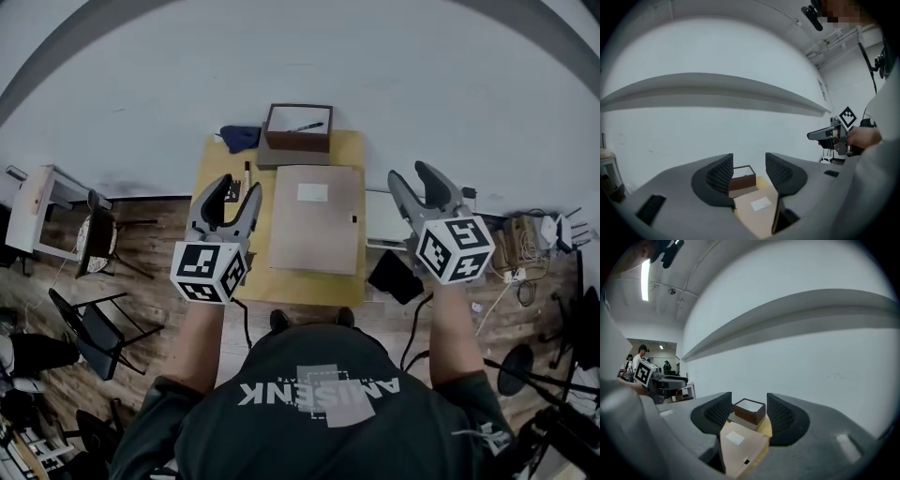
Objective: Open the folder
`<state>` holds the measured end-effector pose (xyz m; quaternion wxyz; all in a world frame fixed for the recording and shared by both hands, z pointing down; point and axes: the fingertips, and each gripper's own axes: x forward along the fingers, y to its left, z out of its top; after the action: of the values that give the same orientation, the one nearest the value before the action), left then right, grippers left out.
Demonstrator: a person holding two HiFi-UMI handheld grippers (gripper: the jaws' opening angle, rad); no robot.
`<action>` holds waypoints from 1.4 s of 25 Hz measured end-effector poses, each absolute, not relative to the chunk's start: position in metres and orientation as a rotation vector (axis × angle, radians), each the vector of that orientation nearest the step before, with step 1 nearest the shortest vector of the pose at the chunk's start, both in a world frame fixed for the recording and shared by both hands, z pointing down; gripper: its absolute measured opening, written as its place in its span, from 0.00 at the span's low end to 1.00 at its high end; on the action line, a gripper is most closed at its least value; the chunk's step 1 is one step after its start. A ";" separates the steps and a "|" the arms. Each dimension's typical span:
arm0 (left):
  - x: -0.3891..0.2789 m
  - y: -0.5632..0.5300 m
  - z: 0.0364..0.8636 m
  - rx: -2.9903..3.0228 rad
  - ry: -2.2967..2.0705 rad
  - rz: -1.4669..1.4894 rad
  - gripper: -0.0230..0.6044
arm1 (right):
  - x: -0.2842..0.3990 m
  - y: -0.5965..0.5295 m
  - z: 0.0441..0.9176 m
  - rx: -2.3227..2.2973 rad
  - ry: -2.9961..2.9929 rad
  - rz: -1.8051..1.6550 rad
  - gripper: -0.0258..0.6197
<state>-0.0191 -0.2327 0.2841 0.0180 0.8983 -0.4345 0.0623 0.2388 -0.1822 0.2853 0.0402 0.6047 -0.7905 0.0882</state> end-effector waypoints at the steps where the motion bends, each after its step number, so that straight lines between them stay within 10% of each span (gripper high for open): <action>1: -0.018 -0.232 0.289 2.794 -1.337 0.215 0.36 | 0.239 -0.183 0.289 1.843 -2.422 0.285 0.39; 35: 0.042 -0.162 0.524 2.708 -1.076 1.097 0.39 | 0.235 -0.204 0.582 1.315 -2.234 1.329 0.41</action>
<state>0.0424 -0.1621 0.5241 0.0138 0.8697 -0.3456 0.3522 0.2353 -0.2036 0.5823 0.1140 0.4485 -0.7619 0.4532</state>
